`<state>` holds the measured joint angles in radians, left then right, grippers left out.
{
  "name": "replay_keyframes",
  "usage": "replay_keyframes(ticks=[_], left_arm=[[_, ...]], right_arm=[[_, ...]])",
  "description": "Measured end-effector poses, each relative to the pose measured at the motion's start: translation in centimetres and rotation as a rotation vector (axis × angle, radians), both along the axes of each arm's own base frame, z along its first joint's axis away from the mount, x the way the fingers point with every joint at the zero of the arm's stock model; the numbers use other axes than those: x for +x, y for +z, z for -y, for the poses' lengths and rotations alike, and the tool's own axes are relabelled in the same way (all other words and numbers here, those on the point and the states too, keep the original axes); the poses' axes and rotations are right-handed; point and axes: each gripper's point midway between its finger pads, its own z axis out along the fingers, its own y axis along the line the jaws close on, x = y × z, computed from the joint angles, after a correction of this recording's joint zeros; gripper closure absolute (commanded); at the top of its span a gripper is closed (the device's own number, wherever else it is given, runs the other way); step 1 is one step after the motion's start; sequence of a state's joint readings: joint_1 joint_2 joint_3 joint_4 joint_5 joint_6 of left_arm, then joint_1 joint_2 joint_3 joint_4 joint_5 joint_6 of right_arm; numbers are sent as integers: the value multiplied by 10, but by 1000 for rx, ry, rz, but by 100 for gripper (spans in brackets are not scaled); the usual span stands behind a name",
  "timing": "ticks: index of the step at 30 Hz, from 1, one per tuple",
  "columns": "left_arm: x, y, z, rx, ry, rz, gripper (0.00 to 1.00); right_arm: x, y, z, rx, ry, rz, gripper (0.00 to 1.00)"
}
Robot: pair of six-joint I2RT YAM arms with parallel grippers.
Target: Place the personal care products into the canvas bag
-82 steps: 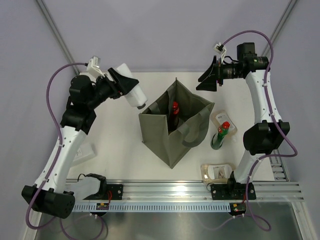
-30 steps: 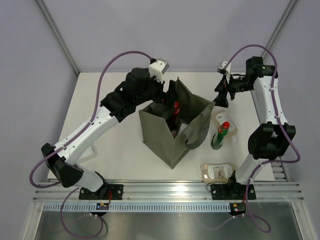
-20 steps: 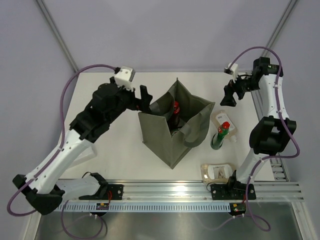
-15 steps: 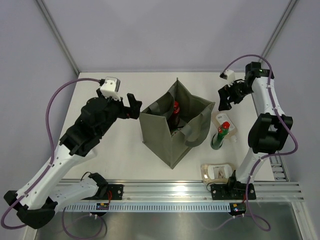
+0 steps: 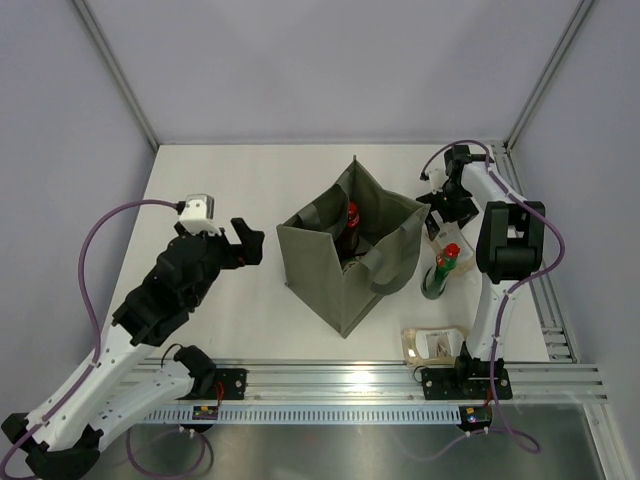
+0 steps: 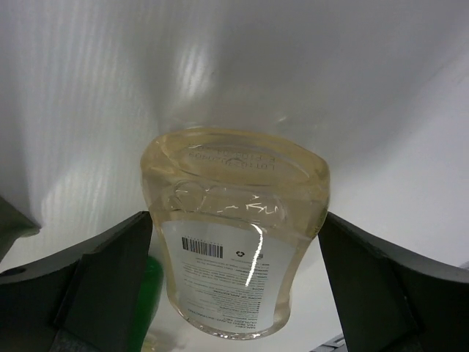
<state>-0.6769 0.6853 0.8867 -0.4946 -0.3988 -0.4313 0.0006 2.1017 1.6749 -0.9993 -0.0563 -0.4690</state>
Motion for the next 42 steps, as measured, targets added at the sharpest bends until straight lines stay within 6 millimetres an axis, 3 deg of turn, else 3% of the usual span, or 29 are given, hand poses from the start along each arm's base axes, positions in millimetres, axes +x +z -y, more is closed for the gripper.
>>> replay_keyframes(ticks=[12, 25, 33, 42], left_arm=[[-3, -12, -6, -29, 39, -21, 1], [-1, -17, -4, -26, 41, -36, 1], [-2, -23, -5, -22, 43, -45, 1], [-7, -28, -9, -37, 48, -43, 1]], right_arm=[[-4, -5, 11, -59, 18, -4, 0], [5, 23, 30, 100, 35, 21, 0], [5, 25, 30, 114, 37, 25, 0], [-26, 2, 49, 22, 63, -48, 0]])
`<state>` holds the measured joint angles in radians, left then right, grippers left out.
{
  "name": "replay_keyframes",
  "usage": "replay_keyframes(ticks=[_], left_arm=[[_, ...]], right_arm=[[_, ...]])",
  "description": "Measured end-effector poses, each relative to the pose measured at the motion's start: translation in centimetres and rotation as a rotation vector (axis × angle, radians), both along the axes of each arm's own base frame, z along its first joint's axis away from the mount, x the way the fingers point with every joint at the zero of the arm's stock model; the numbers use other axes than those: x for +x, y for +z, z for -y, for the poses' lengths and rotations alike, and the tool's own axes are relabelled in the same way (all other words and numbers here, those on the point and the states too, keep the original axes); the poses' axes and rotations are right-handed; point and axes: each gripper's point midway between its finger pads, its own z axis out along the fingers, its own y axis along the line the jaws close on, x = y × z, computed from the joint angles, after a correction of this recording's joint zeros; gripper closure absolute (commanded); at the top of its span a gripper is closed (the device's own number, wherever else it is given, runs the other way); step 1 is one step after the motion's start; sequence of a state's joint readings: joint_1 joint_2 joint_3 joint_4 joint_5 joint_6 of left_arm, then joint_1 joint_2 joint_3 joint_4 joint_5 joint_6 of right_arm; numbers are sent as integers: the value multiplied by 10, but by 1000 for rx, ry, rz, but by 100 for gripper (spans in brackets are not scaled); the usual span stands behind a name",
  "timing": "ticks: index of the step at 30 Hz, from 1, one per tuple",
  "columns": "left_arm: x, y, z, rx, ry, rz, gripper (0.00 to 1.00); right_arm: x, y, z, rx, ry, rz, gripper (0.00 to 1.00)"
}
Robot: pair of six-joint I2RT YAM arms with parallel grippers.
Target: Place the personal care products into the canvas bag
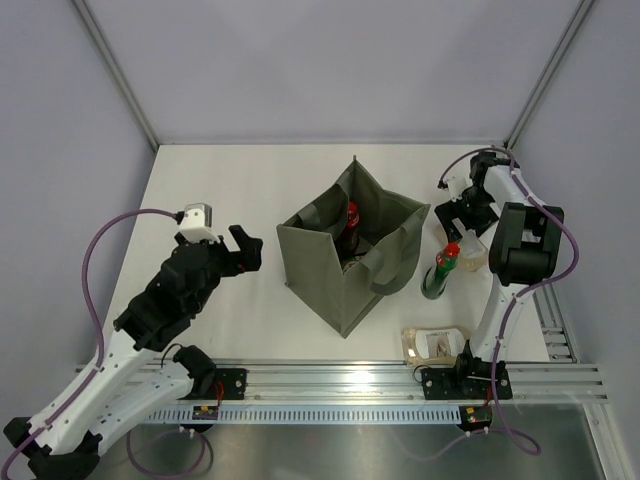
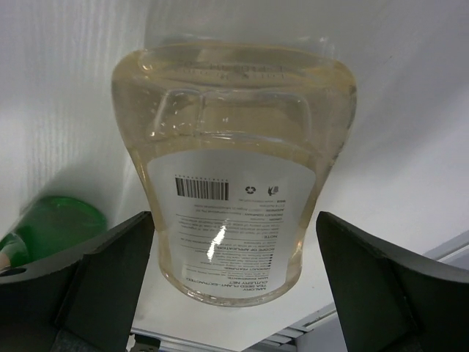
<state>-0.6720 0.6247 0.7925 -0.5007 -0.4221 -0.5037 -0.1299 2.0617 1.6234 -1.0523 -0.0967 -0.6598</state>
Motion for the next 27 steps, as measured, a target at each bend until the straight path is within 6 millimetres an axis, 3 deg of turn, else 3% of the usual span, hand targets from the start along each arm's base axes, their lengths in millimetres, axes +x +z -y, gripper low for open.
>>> replay_keyframes(ticks=[5, 12, 15, 16, 17, 18, 20, 21, 27], left_arm=[[1, -1, 0, 1, 2, -4, 1], [2, -3, 1, 6, 4, -11, 1], [2, -3, 1, 5, 4, -11, 1], [2, -3, 1, 5, 4, -11, 1], [2, -3, 1, 5, 4, -11, 1], [2, -3, 1, 5, 4, -11, 1], [2, -4, 1, 8, 5, -14, 1], [3, -5, 1, 9, 5, -15, 1], [4, -7, 1, 15, 6, -23, 1]], right_arm=[[0, -6, 5, -23, 4, -14, 0], [5, -34, 13, -84, 18, -49, 10], [5, -33, 13, -103, 28, -51, 28], [5, -34, 12, -106, 31, -54, 52], [5, -33, 12, -109, 32, -56, 66], [6, -33, 11, -110, 33, -58, 79], [6, -33, 11, -106, 28, -59, 94], [6, -33, 10, -98, 20, -61, 99], [20, -22, -9, 173, -140, -39, 100]])
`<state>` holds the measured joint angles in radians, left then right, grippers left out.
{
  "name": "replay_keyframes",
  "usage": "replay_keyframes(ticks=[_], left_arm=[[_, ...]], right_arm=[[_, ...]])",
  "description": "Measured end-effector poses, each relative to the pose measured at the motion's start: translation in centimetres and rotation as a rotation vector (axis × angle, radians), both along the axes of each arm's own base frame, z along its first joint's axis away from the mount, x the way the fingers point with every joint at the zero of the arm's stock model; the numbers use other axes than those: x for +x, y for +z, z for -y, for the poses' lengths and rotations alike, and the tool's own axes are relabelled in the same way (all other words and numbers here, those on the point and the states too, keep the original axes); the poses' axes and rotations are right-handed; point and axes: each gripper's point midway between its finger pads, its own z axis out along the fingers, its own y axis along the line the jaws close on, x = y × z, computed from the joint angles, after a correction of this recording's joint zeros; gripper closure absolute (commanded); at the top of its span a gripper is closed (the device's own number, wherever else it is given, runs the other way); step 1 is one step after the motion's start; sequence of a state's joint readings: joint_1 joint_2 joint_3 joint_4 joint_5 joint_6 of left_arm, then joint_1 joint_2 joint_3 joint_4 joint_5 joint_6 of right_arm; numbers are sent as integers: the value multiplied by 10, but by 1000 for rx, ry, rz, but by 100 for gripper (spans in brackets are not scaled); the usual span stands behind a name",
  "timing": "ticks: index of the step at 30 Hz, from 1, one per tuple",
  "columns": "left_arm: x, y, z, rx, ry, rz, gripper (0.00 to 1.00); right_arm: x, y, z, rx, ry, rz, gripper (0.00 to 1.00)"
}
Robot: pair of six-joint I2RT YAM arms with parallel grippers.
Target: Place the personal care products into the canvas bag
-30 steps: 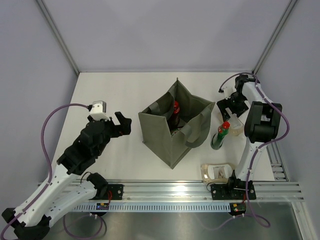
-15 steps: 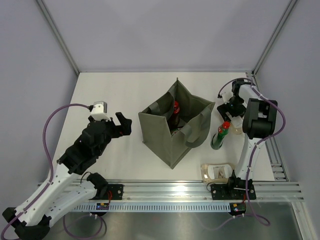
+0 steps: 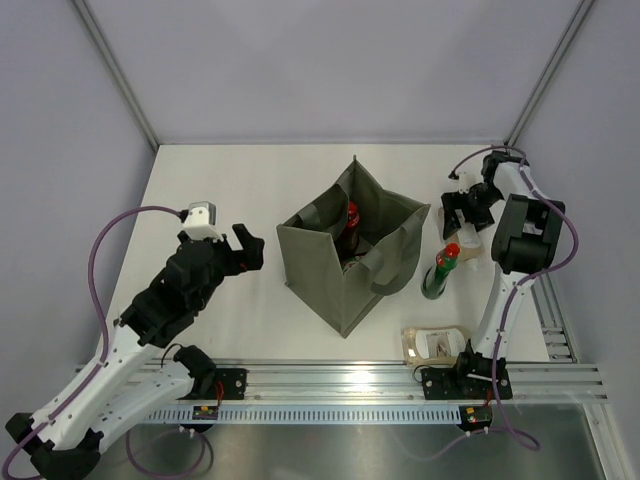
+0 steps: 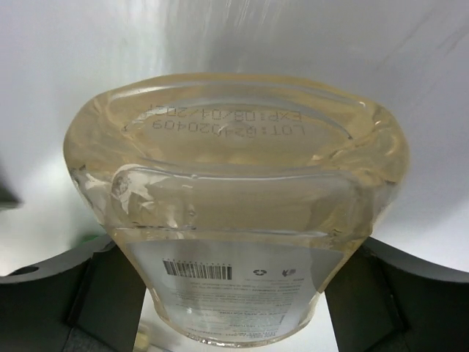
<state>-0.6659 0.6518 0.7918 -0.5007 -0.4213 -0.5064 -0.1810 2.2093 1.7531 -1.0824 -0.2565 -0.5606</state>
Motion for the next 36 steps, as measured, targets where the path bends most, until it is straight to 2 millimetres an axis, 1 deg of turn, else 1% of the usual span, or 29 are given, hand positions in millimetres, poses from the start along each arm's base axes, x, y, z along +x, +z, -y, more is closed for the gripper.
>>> replay_keyframes(ticks=[3, 7, 11, 16, 21, 25, 28, 30, 31, 33, 34, 35, 36], left_arm=[[0, 0, 0, 0, 1, 1, 1], [1, 4, 0, -3, 1, 4, 1], [2, 8, 1, -9, 1, 10, 1], [2, 10, 1, -12, 1, 13, 1], [2, 10, 0, -13, 3, 15, 1], [1, 12, -1, -17, 4, 21, 1], [1, 12, -1, -18, 7, 22, 1], [1, 12, -2, -17, 8, 22, 1], [1, 12, -2, -17, 8, 22, 1], [1, 12, -2, -17, 8, 22, 1], [1, 12, -2, -17, 8, 22, 1], [1, 12, -2, -17, 9, 22, 1], [1, 13, -2, -16, 9, 22, 1]], right_arm=[[11, 10, -4, 169, -97, 35, 100], [16, 20, -9, 352, -188, 51, 100], [20, 29, -25, 527, -240, 49, 100], [30, 52, -43, 721, -276, 73, 100], [46, 73, -50, 826, -325, 108, 100], [66, 106, -48, 858, -367, 183, 100], [86, 165, -49, 878, -357, 313, 100], [97, 209, -52, 887, -323, 414, 100], [101, 234, -56, 891, -297, 468, 100], [105, 284, -72, 902, -218, 571, 100], [104, 308, -84, 909, -168, 616, 100], [101, 331, -99, 919, -111, 656, 100], [94, 354, -120, 930, -45, 690, 100]])
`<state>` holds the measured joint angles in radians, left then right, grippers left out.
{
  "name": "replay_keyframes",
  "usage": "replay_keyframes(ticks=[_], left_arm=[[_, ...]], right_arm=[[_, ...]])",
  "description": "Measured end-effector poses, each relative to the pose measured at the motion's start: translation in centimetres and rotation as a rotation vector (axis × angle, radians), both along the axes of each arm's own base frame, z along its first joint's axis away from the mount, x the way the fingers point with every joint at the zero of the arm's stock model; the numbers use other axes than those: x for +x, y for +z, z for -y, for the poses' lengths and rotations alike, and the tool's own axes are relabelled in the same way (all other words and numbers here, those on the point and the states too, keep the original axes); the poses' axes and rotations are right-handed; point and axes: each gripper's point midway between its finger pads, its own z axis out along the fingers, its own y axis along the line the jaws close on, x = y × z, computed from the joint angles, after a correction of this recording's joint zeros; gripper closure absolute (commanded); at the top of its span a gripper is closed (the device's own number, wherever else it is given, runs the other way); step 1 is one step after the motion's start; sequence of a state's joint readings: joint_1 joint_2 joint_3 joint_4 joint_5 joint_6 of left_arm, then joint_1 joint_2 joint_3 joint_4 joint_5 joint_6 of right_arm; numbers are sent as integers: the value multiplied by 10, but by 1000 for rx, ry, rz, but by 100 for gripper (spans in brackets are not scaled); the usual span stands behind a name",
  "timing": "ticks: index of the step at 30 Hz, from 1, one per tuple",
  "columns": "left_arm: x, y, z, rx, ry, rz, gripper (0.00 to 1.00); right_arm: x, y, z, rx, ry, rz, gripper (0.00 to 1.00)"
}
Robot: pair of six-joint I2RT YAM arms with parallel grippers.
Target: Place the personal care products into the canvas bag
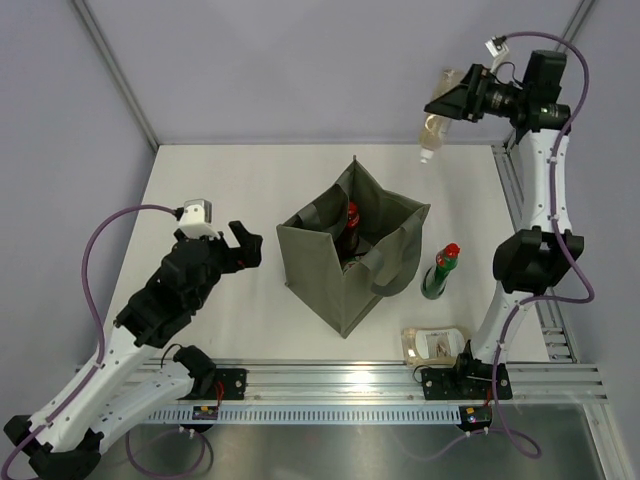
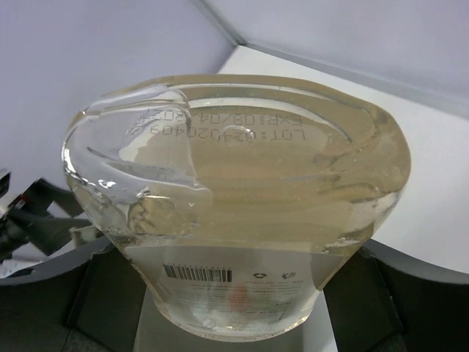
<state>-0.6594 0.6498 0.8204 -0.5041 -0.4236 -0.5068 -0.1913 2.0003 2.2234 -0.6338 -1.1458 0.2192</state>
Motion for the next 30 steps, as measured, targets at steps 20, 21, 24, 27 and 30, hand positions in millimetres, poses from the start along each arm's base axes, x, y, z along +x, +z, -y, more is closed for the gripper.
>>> replay_keyframes(ticks=[20, 21, 24, 27, 30], left_arm=[[-12, 17, -16, -84, 56, 44, 1], [-12, 16, -16, -85, 59, 42, 1], [-12, 16, -17, -88, 63, 39, 1], [-12, 16, -17, -93, 69, 39, 1], [-11, 15, -21, -124, 108, 31, 1]], right_arm=[[-173, -54, -202, -475, 593, 307, 94], [-170, -63, -198, -510, 597, 323, 85], [-167, -84, -185, -611, 632, 391, 54], [-170, -87, -177, -668, 679, 474, 31], [-177, -88, -170, -708, 724, 523, 0]])
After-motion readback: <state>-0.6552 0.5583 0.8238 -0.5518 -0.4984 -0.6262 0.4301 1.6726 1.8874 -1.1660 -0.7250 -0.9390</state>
